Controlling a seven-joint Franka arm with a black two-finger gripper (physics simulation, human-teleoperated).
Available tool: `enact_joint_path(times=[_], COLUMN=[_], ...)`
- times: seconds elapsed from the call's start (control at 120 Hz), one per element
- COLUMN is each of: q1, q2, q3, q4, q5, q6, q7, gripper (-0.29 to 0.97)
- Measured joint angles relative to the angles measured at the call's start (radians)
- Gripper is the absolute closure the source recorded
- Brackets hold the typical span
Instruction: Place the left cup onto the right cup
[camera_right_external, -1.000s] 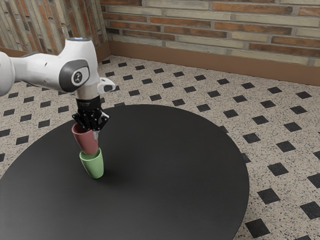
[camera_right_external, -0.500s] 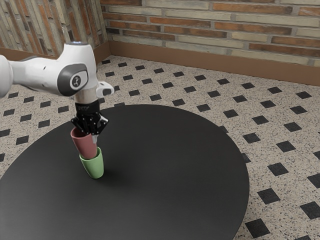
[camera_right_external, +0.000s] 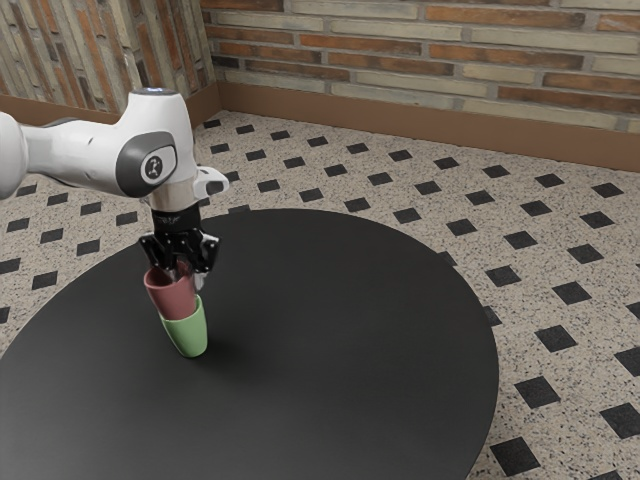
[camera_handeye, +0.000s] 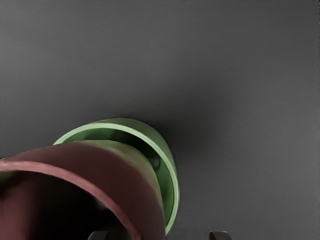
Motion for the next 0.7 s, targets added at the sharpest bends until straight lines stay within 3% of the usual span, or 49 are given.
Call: enact_joint_path(times=[0.258,0.542,0.7], q1=[-0.001,0.007,0.003], q2=[-0.001,-0.072,-0.106], q3=[-0.001,-0.031,-0.060], q4=[0.001,0.036,0.228], q5=[-0.001,0.010,0.013], q6=[0.001,-0.025,-0.177], q7=[0.000,0.003,0.035], gripper=[0.13,0.05,0.04])
